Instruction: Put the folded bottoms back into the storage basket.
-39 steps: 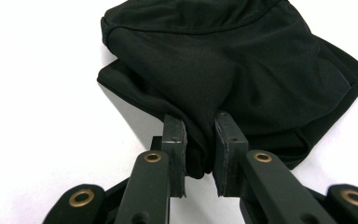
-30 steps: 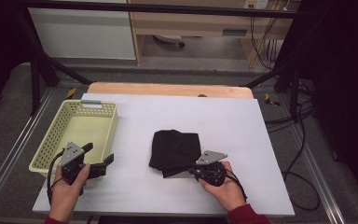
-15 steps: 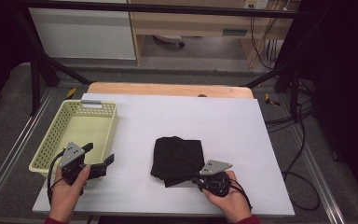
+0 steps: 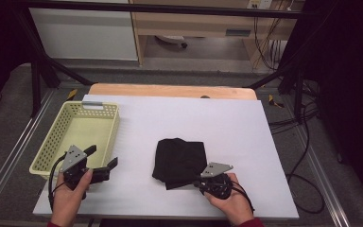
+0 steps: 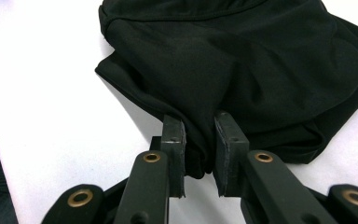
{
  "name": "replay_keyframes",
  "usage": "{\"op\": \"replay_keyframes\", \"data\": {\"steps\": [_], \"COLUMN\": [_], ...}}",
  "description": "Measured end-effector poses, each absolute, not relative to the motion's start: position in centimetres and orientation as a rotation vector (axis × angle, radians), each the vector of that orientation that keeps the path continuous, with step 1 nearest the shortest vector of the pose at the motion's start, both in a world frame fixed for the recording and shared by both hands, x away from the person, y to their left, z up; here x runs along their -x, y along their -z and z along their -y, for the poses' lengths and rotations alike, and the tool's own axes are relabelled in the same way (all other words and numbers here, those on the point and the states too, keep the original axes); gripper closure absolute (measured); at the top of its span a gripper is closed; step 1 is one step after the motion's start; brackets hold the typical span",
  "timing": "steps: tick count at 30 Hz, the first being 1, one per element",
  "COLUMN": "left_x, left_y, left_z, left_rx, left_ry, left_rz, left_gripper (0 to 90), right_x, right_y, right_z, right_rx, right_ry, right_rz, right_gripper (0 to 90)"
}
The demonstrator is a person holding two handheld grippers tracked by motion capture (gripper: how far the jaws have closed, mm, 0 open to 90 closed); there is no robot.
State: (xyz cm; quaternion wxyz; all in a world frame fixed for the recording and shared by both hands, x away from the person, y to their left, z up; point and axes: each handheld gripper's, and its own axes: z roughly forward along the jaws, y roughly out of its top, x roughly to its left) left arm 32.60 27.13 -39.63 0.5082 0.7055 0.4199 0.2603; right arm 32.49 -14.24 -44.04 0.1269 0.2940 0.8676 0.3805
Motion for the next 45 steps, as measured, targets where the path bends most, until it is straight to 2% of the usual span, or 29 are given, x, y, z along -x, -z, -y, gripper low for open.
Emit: {"op": "replay_keyframes", "data": {"steps": [9,15,27,31,45], "left_x": [-32.0,-32.8,-37.1,-38.7,-42.3], "left_y": [38.1,37.8,38.6,39.5,42.0], "left_z": [-24.6,-22.1,-17.5,-16.4,-15.1], "left_rx": [-1.704,-1.763,-1.843,-1.881,-1.871], "left_ry": [-0.582,-0.564,-0.522,-0.548,-0.521], "left_rz": [-0.956,-0.91,-0.868,-0.872,-0.965], "left_gripper": [6.8,6.8,7.4,7.6,10.4], "right_x": [-32.6,-32.6,-32.6,-32.7,-32.9], "right_y": [44.1,44.1,44.2,44.2,44.3], "right_z": [14.2,14.3,14.3,14.3,14.3], "right_rx": [-0.862,-0.86,-0.864,-0.858,-0.879], "right_ry": [-1.107,-1.114,-1.116,-1.117,-1.141], "right_rz": [-2.534,-2.543,-2.548,-2.548,-2.546], "right_gripper": [76.3,76.1,75.9,75.7,75.3]}}
